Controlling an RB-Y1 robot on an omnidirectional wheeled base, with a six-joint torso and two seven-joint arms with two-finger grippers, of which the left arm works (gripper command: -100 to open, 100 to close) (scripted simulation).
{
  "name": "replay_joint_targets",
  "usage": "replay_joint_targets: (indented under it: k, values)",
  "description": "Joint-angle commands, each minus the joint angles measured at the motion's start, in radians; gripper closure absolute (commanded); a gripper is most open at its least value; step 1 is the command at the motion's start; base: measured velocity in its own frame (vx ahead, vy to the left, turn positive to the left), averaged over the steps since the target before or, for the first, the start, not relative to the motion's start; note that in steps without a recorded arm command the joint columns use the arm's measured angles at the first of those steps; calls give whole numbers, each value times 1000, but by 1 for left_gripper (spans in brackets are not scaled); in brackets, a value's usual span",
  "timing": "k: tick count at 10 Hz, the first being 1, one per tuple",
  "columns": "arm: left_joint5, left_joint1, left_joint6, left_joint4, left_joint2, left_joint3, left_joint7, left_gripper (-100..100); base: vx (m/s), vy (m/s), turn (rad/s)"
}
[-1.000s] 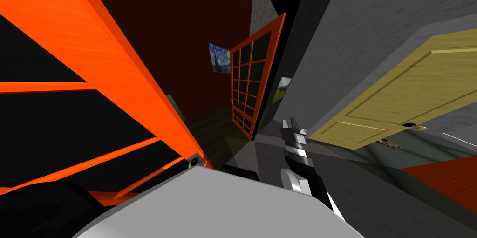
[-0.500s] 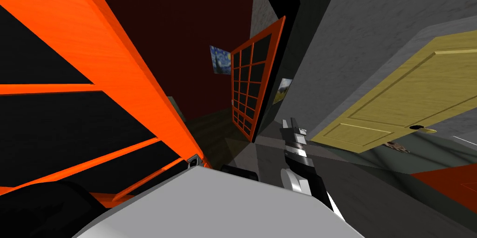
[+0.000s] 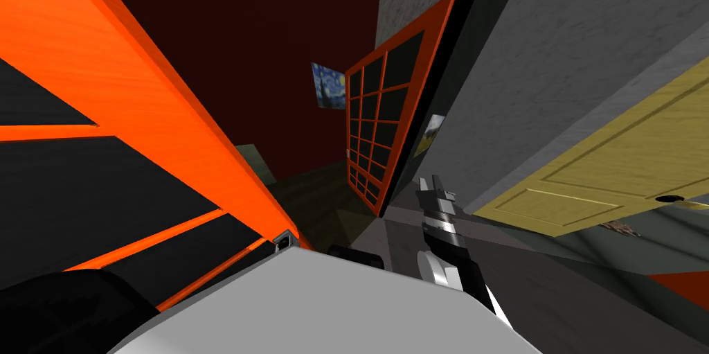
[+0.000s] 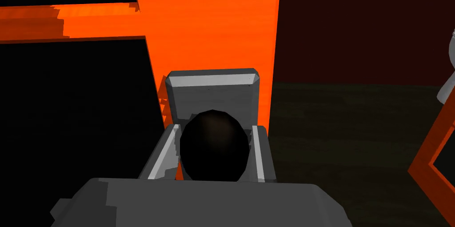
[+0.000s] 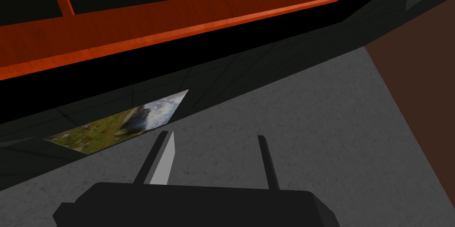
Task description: Push the door open
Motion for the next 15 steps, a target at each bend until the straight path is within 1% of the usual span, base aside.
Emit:
replay_joint_targets:
  k: [1, 5, 10, 13, 15]
  values:
    - [19, 9, -11, -12, 4, 25, -9, 100, 182, 152, 36]
    - [72, 14, -26, -16, -9, 78, -16, 100, 215, 140, 65]
    - [134, 20, -44, -20, -39, 140, -24, 100, 203, 154, 62]
    - [160, 22, -52, -22, -58, 166, -28, 100, 202, 121, 55]
    - [170, 23, -55, -23, -67, 177, -29, 100, 188, 94, 46]
